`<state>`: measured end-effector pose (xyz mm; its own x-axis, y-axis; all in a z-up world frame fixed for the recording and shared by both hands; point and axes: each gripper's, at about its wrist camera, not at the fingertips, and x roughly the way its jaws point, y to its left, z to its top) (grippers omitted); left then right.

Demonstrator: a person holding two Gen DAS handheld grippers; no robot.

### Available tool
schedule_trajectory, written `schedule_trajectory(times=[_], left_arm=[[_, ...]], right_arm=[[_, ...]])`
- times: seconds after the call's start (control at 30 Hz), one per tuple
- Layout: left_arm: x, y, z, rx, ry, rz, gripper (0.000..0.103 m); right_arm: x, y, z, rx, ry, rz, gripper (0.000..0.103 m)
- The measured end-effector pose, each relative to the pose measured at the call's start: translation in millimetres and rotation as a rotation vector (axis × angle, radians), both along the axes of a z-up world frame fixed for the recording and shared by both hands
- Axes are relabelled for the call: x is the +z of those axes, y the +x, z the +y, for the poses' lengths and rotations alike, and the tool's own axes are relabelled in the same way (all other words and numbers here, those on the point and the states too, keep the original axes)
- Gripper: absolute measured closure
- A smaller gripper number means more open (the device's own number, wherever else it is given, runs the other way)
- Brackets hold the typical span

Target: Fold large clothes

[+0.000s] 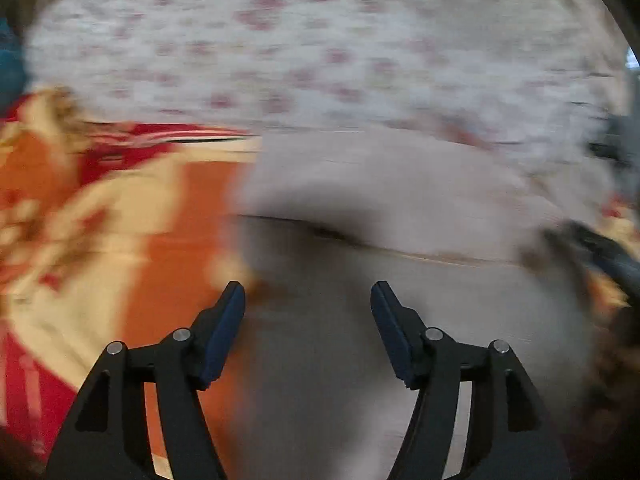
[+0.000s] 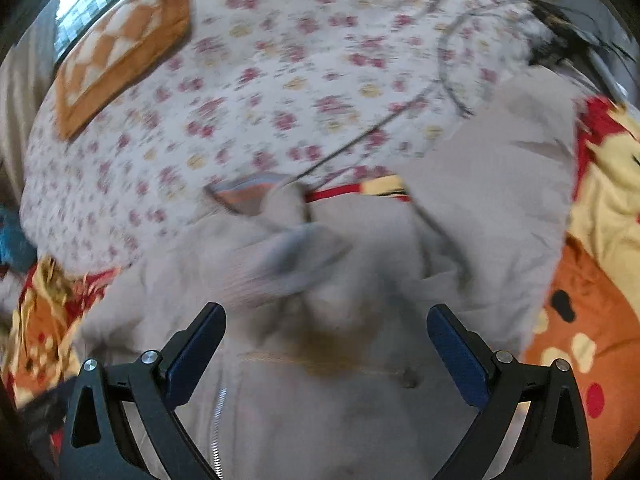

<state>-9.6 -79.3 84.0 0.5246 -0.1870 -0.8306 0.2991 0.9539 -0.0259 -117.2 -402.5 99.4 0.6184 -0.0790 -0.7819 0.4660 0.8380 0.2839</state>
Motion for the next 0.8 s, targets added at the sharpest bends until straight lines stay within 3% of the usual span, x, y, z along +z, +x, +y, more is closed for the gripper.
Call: schedule_trajectory(times=[0.07,0.23,0.43,0.5,0.53,0.57,0.63,0.7,0.8], left_arm=[[-10,12,14,0.070,0.032,-0.023,0.039],[-37,38,40,0.184,-0.030,0.092,0.037],[-40,40,38,0.217,-0.020,0.068,0.037],[-42,36,38,0.213,-0.012,0.055,0.037],[-41,37,38,0.216,-0.013,0.052,0.036],[-41,39,42,0.222,-0.024,0.056,0.036],[-42,43,49,0.229,-0.054,0.069,0.037],[-39,41,54,0.240,-0.078,0.080,0.037],[-30,34,51,0.242,-0.075,0.058,0.037]], right_arm=[[-1,10,15,0.078,-0.019,0.022,0.002],[-15,18,20,0.088,0.007,0.073,0.002],[-52,44,-19,-0.046,0.231,0.087,0.003],[-64,54,-22,-0.051,0.264,0.110,0.033],[-65,57,-23,-0.048,0.266,0.107,0.071],[-63,57,-24,-0.034,0.286,0.100,0.084],[-44,46,-20,-0.027,0.289,0.050,0.085],[-11,26,-8,0.021,0.231,-0.008,0.085],[6,9,9,0.070,0.126,0.021,0.081]])
